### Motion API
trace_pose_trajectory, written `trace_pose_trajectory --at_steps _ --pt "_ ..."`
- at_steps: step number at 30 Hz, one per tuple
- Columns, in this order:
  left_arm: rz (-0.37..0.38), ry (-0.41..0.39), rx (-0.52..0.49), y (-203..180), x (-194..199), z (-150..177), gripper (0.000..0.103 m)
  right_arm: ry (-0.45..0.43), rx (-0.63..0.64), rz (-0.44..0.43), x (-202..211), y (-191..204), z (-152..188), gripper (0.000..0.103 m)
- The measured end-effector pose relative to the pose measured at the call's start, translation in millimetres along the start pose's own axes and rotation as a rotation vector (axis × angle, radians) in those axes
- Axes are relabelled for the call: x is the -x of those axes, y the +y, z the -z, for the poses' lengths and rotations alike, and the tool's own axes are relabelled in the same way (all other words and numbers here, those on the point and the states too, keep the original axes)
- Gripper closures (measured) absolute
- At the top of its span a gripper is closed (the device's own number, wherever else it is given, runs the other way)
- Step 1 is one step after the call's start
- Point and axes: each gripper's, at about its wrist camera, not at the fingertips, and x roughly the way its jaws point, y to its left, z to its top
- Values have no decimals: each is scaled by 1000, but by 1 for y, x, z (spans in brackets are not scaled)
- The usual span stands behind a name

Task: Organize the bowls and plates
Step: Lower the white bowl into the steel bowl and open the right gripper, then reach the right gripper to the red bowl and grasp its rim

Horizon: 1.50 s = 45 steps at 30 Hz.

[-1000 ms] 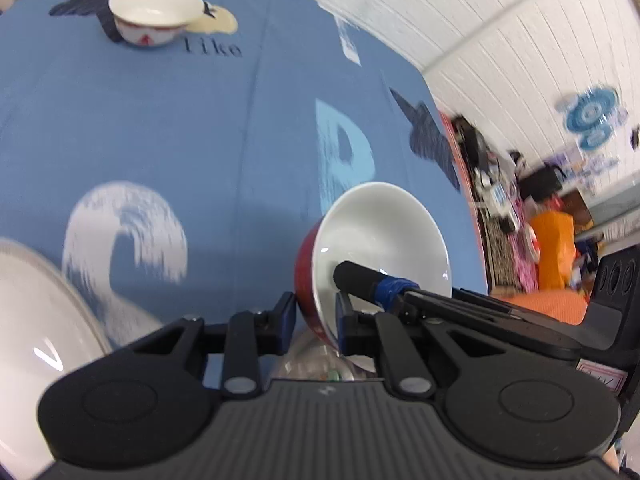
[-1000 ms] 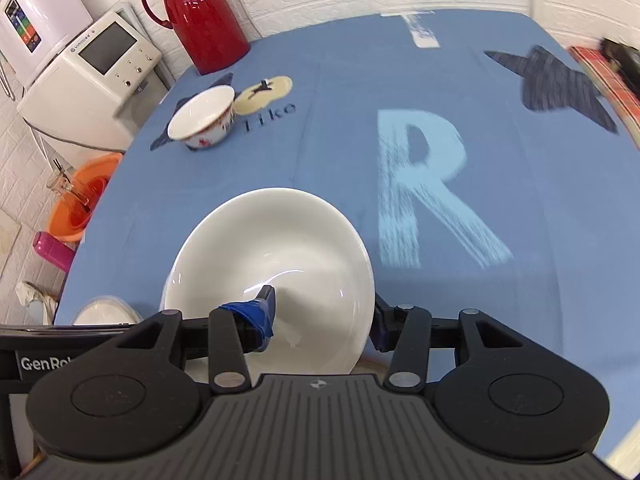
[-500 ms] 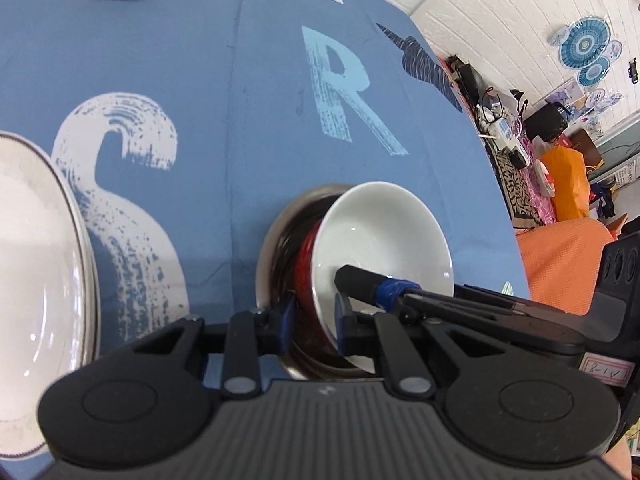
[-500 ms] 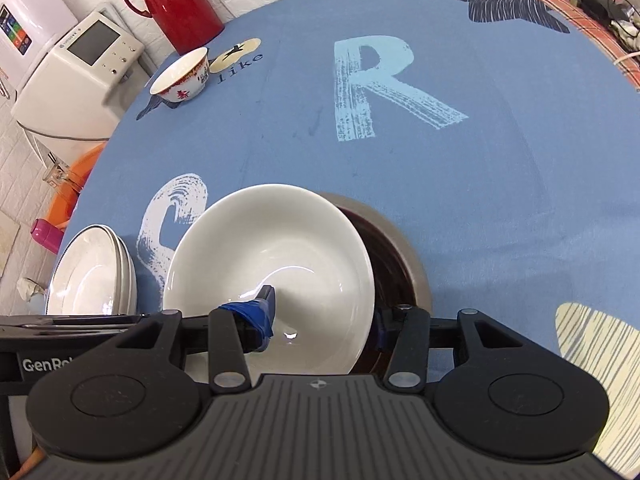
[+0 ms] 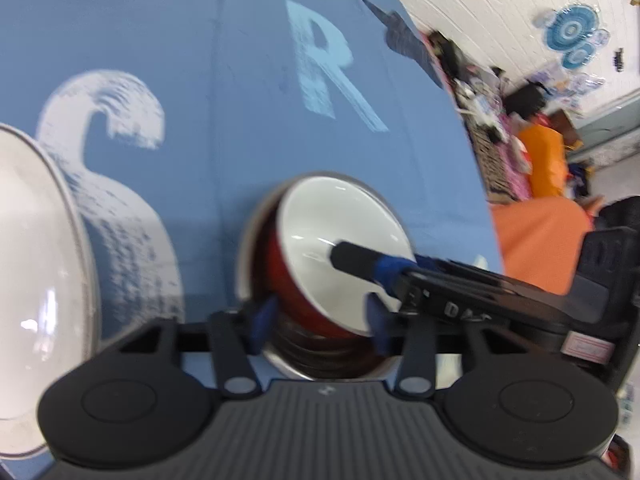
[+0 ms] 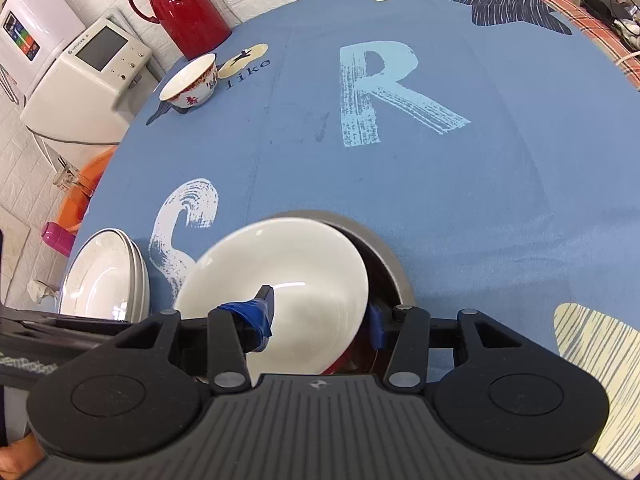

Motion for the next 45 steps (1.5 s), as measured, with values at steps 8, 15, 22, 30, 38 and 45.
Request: trace_pose_trajectory --at_steps 8,15,22,30,38,45 --pt "44 98 0 -3 0 -4 42 -26 7 13 13 0 -5 69" --pt "117 104 18 6 25 -13 42 -80 -35 -14 27 -5 -14 69" --pt "55 -176 11 39 104 -41 42 -125 -61 -39 33 -5 -35 67" --pt "-264 -454 148 132 170 -133 42 -66 30 -58 -28 44 -123 65" --pt "-241 -400 220 198 132 -237 42 -1 156 -49 -147 132 -240 63" --pt "-290 -347 200 219 77 -296 42 56 307 42 -239 180 -282 61"
